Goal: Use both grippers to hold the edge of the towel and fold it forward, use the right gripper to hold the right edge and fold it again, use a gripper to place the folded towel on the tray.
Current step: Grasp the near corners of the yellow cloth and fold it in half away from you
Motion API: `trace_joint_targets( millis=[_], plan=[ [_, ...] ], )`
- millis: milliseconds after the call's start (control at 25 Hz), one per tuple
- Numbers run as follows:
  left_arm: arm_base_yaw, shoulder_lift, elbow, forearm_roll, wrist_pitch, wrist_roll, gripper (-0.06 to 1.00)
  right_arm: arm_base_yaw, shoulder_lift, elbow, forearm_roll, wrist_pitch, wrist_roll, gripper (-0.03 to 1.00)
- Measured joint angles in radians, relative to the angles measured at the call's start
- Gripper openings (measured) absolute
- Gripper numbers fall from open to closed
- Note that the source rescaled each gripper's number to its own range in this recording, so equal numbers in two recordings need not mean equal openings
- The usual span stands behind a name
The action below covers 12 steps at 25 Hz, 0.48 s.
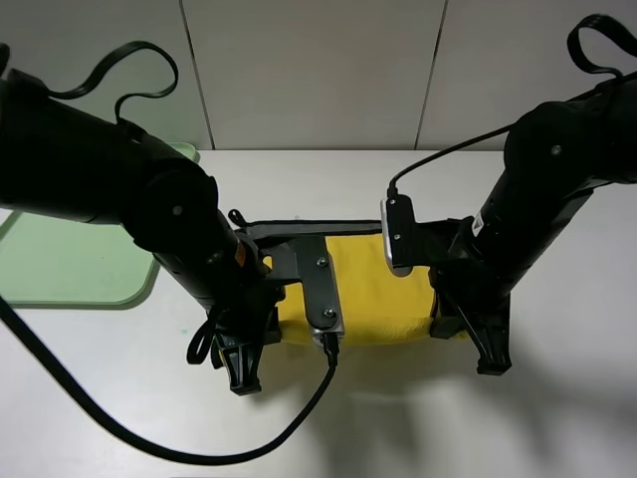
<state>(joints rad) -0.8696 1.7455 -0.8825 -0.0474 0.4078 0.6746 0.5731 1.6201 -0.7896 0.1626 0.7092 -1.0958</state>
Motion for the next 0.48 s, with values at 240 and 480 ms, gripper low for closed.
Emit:
trace_joint_targets(
  millis=[240, 480],
  plan=[
    [0.0, -0.064, 0.0, 0.047, 0.017, -0.041, 0.0, 0.0, -0.042, 0.0, 0.003, 0.017, 0.018, 0.0],
    [-0.002, -0.107, 0.0, 0.047, 0.054, -0.044, 0.0, 0.009, -0.085, 0.0, 0.016, 0.07, 0.057, 0.0]
  ],
)
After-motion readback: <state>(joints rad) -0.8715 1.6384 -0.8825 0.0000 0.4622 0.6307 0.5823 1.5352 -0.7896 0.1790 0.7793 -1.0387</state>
